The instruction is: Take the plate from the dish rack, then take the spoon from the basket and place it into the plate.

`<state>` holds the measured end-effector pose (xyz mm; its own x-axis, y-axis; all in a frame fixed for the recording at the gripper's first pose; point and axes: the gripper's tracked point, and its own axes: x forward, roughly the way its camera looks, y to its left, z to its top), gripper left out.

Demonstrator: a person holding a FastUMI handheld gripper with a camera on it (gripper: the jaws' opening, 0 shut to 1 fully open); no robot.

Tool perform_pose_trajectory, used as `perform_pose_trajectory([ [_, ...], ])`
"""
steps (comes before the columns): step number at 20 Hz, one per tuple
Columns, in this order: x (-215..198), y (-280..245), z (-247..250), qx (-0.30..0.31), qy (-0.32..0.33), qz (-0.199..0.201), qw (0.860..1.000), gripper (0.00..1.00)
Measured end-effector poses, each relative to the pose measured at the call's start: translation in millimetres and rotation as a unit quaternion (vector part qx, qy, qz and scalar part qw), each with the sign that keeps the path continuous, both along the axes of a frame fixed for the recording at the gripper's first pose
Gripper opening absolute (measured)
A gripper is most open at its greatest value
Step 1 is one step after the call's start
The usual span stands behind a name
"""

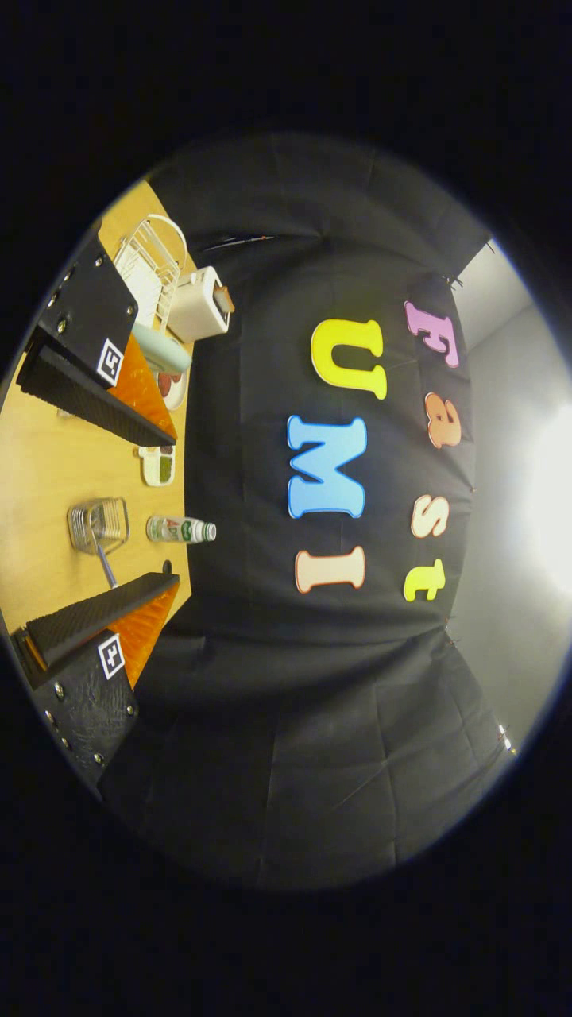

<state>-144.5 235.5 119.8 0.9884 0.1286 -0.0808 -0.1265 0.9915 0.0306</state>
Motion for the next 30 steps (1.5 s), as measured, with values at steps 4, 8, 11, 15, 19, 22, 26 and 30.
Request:
perform_pose_trajectory([
  [4, 12, 75, 6, 0.02, 0.004, 0.03, 0.999, 0.97],
  [8, 34, 130, -5, 0.039, 0.028, 0.048, 0.998, 0.98],
  [11, 53, 158, -26, 0.042, 0.057, 0.052, 0.996, 0.98],
  [15, 83, 184, -54, 0.061, 0.099, 0.051, 0.992, 0.98],
  [19, 107, 205, -85, 0.079, 0.142, 0.058, 0.985, 0.98],
  [22, 118, 219, -111, 0.095, 0.177, 0.071, 0.977, 0.98],
  [26, 131, 229, -143, 0.111, 0.224, 0.074, 0.965, 0.79],
  [30, 134, 240, -169, 0.116, 0.27, 0.084, 0.952, 0.77],
])
